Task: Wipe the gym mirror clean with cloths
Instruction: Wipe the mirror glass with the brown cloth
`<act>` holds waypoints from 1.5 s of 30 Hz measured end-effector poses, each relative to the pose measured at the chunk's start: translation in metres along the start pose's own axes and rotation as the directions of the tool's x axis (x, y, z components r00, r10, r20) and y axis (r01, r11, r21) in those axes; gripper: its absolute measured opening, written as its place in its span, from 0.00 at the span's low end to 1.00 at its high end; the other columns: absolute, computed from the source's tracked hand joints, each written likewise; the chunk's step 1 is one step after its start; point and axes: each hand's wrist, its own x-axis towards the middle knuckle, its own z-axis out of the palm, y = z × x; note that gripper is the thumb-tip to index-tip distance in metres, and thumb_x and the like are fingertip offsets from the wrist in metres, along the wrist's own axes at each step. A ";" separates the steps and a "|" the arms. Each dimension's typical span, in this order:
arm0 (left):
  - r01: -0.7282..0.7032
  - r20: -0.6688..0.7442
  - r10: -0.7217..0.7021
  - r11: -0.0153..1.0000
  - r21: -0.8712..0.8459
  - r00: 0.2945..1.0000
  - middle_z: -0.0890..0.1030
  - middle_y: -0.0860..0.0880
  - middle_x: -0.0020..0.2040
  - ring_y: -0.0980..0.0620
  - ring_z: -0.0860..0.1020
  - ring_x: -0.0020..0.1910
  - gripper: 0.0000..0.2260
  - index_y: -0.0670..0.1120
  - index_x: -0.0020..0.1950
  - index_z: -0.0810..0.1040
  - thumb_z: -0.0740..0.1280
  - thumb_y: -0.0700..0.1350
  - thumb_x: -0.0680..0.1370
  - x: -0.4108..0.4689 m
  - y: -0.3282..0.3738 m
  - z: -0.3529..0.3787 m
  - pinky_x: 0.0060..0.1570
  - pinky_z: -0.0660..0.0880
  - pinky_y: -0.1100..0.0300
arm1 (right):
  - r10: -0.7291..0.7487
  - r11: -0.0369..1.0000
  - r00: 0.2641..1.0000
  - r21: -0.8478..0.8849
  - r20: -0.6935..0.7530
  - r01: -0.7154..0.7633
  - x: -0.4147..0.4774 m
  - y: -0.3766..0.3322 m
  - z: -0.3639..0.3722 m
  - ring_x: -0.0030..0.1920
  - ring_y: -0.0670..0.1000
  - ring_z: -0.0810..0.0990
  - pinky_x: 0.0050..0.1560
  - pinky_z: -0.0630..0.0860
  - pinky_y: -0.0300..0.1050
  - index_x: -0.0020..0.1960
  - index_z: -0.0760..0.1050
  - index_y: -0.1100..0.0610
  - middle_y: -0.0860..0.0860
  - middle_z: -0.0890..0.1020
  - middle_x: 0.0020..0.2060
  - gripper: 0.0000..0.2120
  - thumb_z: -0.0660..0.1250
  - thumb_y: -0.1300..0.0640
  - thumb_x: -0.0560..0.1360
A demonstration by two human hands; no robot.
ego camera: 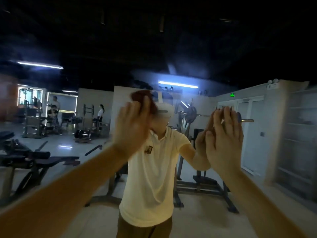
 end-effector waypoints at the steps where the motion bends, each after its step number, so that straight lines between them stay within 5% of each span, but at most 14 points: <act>1: -0.065 -0.031 0.064 0.998 -0.027 0.998 0.74 0.37 0.56 0.41 0.71 0.50 0.24 0.36 0.72 0.71 0.70 0.45 0.79 0.001 0.034 0.008 0.48 0.72 0.46 | 0.002 1.000 1.000 0.015 0.001 -0.002 0.000 -0.002 -0.002 0.82 0.59 0.50 0.79 0.54 0.66 0.82 0.57 0.59 0.59 0.56 0.82 0.29 0.49 0.49 0.83; 5: -0.186 0.033 0.195 0.966 -0.178 0.980 0.78 0.41 0.54 0.43 0.76 0.50 0.25 0.38 0.75 0.70 0.69 0.47 0.81 0.013 0.122 0.017 0.51 0.74 0.48 | 0.007 0.999 0.995 0.034 0.101 -0.010 0.003 -0.002 -0.010 0.83 0.59 0.50 0.81 0.52 0.64 0.82 0.59 0.58 0.58 0.55 0.82 0.34 0.44 0.43 0.81; 10: -0.366 0.114 0.381 0.921 -0.130 0.918 0.76 0.41 0.57 0.44 0.75 0.53 0.31 0.41 0.75 0.71 0.74 0.49 0.75 0.021 0.058 0.003 0.57 0.72 0.48 | -0.020 1.000 0.992 -0.013 0.124 0.022 0.009 0.001 -0.024 0.81 0.63 0.56 0.79 0.56 0.65 0.81 0.63 0.58 0.60 0.60 0.81 0.34 0.47 0.44 0.80; 14: -0.135 0.113 0.126 0.987 0.082 0.986 0.73 0.35 0.57 0.38 0.74 0.51 0.37 0.37 0.76 0.66 0.78 0.47 0.72 0.024 -0.054 -0.021 0.53 0.74 0.42 | 0.019 1.000 0.997 -0.016 0.075 -0.018 0.026 -0.005 -0.031 0.81 0.63 0.57 0.79 0.58 0.65 0.82 0.59 0.57 0.59 0.58 0.82 0.30 0.57 0.53 0.81; 16: 0.044 0.093 -0.057 0.990 0.133 0.994 0.74 0.32 0.56 0.34 0.74 0.50 0.28 0.35 0.76 0.64 0.68 0.48 0.82 0.030 -0.087 -0.030 0.52 0.74 0.40 | 0.043 0.999 0.997 -0.016 0.068 -0.042 0.033 -0.008 -0.030 0.80 0.63 0.58 0.79 0.57 0.65 0.81 0.61 0.59 0.59 0.59 0.81 0.31 0.65 0.58 0.80; 18: 0.215 0.064 -0.226 0.967 0.140 0.972 0.75 0.32 0.57 0.34 0.73 0.51 0.25 0.34 0.77 0.65 0.54 0.51 0.86 0.041 -0.084 -0.027 0.51 0.72 0.41 | 0.081 0.997 0.996 0.004 0.036 -0.081 0.035 -0.013 -0.028 0.80 0.63 0.59 0.80 0.51 0.60 0.79 0.65 0.60 0.59 0.62 0.80 0.31 0.67 0.61 0.77; 21: 0.298 0.083 -0.302 0.953 0.060 0.950 0.75 0.34 0.59 0.38 0.75 0.54 0.26 0.35 0.77 0.65 0.52 0.52 0.87 0.060 -0.030 -0.011 0.56 0.72 0.45 | 0.086 0.996 0.996 -0.019 -0.001 -0.086 0.032 -0.016 -0.021 0.80 0.62 0.58 0.80 0.42 0.51 0.78 0.67 0.60 0.59 0.63 0.80 0.28 0.61 0.57 0.79; 25: 0.174 0.087 -0.170 0.984 -0.041 0.982 0.76 0.39 0.61 0.44 0.74 0.55 0.24 0.37 0.77 0.66 0.59 0.50 0.85 0.089 0.067 0.009 0.57 0.72 0.51 | 0.052 0.999 0.998 0.010 -0.039 -0.051 0.032 -0.012 -0.016 0.79 0.62 0.59 0.80 0.45 0.54 0.77 0.68 0.61 0.60 0.65 0.78 0.33 0.48 0.49 0.77; 29: -0.240 0.271 0.242 0.970 -0.041 0.932 0.75 0.41 0.62 0.44 0.75 0.57 0.31 0.37 0.80 0.60 0.64 0.50 0.82 0.082 0.126 0.007 0.62 0.74 0.49 | 0.050 0.997 0.998 0.060 -0.046 -0.047 0.032 -0.010 -0.021 0.76 0.64 0.62 0.72 0.64 0.68 0.76 0.71 0.62 0.61 0.69 0.76 0.32 0.50 0.49 0.77; 32: -0.363 0.226 0.354 0.932 -0.002 0.907 0.79 0.42 0.60 0.45 0.78 0.56 0.32 0.40 0.78 0.68 0.72 0.50 0.77 0.077 0.083 0.002 0.61 0.75 0.50 | 0.046 0.998 0.998 0.042 -0.034 -0.044 0.039 -0.006 -0.026 0.73 0.67 0.68 0.70 0.68 0.71 0.74 0.72 0.60 0.61 0.70 0.75 0.25 0.59 0.54 0.79; 36: -0.230 0.111 0.212 0.955 0.187 0.971 0.78 0.37 0.58 0.40 0.76 0.53 0.29 0.37 0.76 0.70 0.71 0.48 0.78 0.077 -0.024 -0.009 0.57 0.71 0.46 | 0.071 0.996 0.997 -0.050 0.013 -0.071 0.055 0.002 -0.028 0.78 0.65 0.62 0.76 0.60 0.65 0.80 0.63 0.59 0.61 0.61 0.80 0.31 0.62 0.55 0.78; 39: 0.036 0.165 -0.081 0.966 0.257 0.983 0.75 0.36 0.57 0.39 0.75 0.50 0.26 0.37 0.77 0.65 0.58 0.52 0.84 0.089 -0.060 -0.020 0.54 0.72 0.44 | 0.070 0.994 0.997 -0.090 0.007 -0.070 0.061 0.008 -0.017 0.81 0.63 0.57 0.78 0.59 0.67 0.82 0.59 0.60 0.60 0.57 0.82 0.30 0.56 0.54 0.82; 42: 0.290 0.125 -0.310 0.945 0.152 0.943 0.75 0.38 0.60 0.41 0.76 0.54 0.25 0.39 0.78 0.65 0.59 0.51 0.85 0.119 -0.014 -0.007 0.58 0.73 0.46 | 0.055 0.995 0.998 -0.084 0.005 -0.055 0.056 0.010 -0.008 0.82 0.62 0.55 0.78 0.57 0.67 0.81 0.59 0.60 0.60 0.58 0.82 0.33 0.48 0.49 0.79; 45: 0.177 0.060 -0.181 0.982 0.070 0.982 0.77 0.41 0.58 0.45 0.77 0.52 0.27 0.40 0.76 0.69 0.68 0.51 0.80 0.138 0.056 0.018 0.55 0.75 0.50 | 0.002 0.997 1.000 -0.079 0.011 -0.001 0.055 0.016 -0.008 0.81 0.61 0.56 0.79 0.57 0.66 0.81 0.60 0.59 0.60 0.58 0.81 0.33 0.48 0.48 0.79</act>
